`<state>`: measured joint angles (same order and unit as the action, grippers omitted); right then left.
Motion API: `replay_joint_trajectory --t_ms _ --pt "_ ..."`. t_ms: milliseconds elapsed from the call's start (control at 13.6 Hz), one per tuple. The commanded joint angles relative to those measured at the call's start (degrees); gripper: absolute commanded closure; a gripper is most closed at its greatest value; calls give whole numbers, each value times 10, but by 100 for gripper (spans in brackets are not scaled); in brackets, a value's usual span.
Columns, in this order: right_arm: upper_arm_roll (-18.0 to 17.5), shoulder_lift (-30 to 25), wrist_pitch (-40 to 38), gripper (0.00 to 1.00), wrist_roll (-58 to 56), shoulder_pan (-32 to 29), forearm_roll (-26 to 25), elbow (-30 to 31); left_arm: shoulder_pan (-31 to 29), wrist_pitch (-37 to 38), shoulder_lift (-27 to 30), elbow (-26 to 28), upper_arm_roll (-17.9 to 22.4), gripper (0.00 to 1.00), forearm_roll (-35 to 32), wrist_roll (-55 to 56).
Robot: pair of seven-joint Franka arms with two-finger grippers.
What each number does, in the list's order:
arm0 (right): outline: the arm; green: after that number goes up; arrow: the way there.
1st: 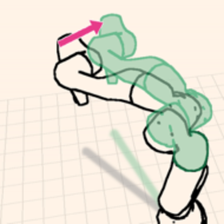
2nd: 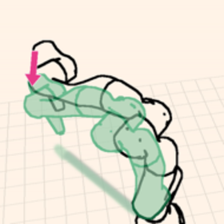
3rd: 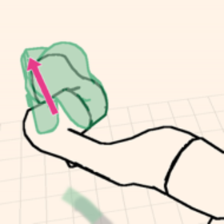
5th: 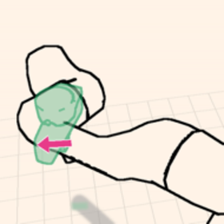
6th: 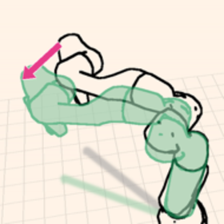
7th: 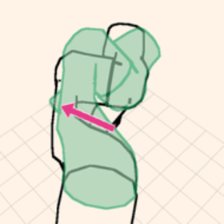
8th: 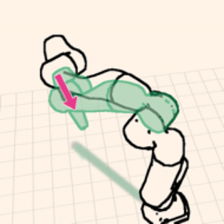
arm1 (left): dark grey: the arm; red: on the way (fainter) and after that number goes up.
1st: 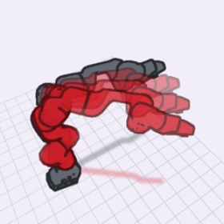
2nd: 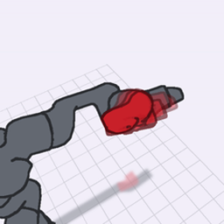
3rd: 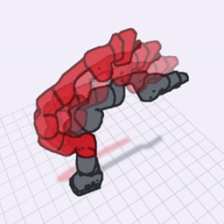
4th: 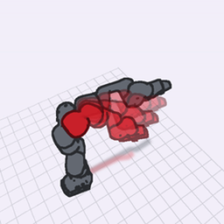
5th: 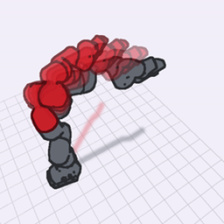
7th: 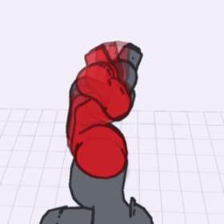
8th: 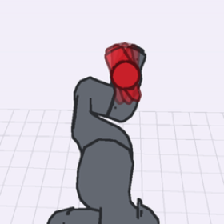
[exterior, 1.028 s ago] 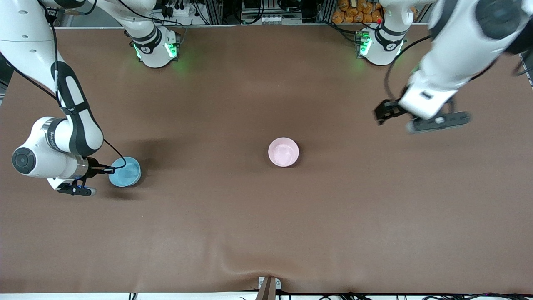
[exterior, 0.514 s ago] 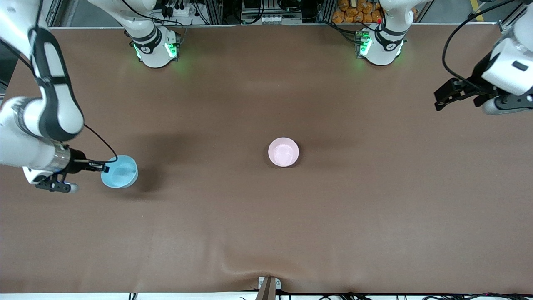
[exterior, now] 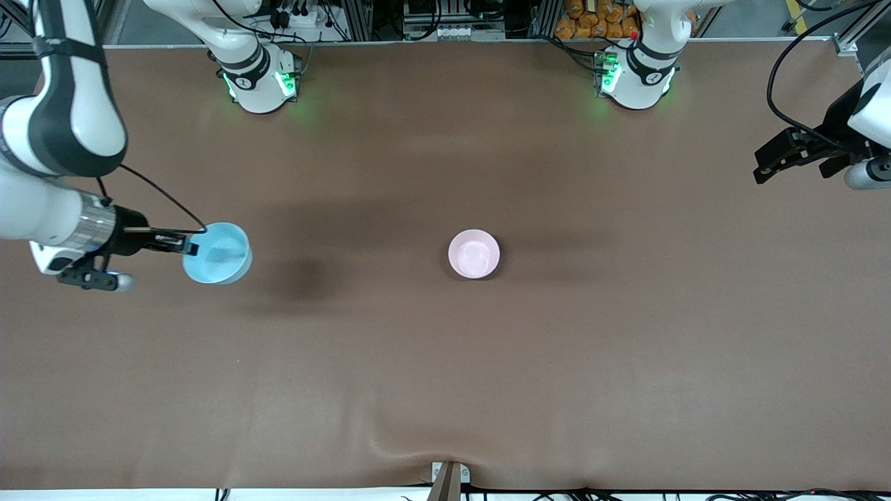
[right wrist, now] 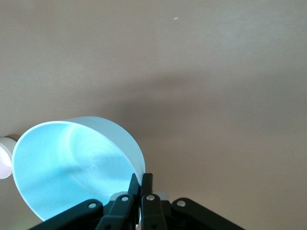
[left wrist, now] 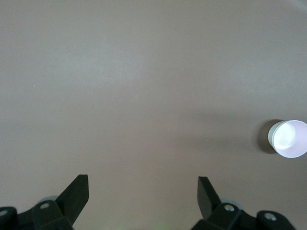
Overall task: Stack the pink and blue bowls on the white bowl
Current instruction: 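Carry the blue bowl with the right gripper toward the stacked bowls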
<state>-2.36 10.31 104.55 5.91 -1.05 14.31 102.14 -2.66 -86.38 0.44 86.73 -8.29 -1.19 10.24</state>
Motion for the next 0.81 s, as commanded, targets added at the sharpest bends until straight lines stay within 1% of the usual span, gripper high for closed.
replay_joint_trajectory --t_ms 0,147,220,294,367,587,734 --pt "2 -13 -5 100 65 53 11 -3 61 20 6 -9 61 0 4 -6" --pt "3 -5 6 100 141 120 21 -11 61 20 4 -9 60 0 3 -5" --pt "5 -2 24 100 187 149 53 -12 60 20 5 -9 59 0 3 -5" --pt "5 4 46 100 231 170 66 -12 59 21 7 -9 59 0 4 -6" --pt "5 13 68 100 278 197 67 -12 60 22 8 -8 59 0 4 -6" --pt "5 48 115 100 369 257 67 -12 62 27 4 -5 59 0 4 -6" --pt "6 83 181 100 423 300 66 -12 63 24 1 -6 56 0 4 -5"
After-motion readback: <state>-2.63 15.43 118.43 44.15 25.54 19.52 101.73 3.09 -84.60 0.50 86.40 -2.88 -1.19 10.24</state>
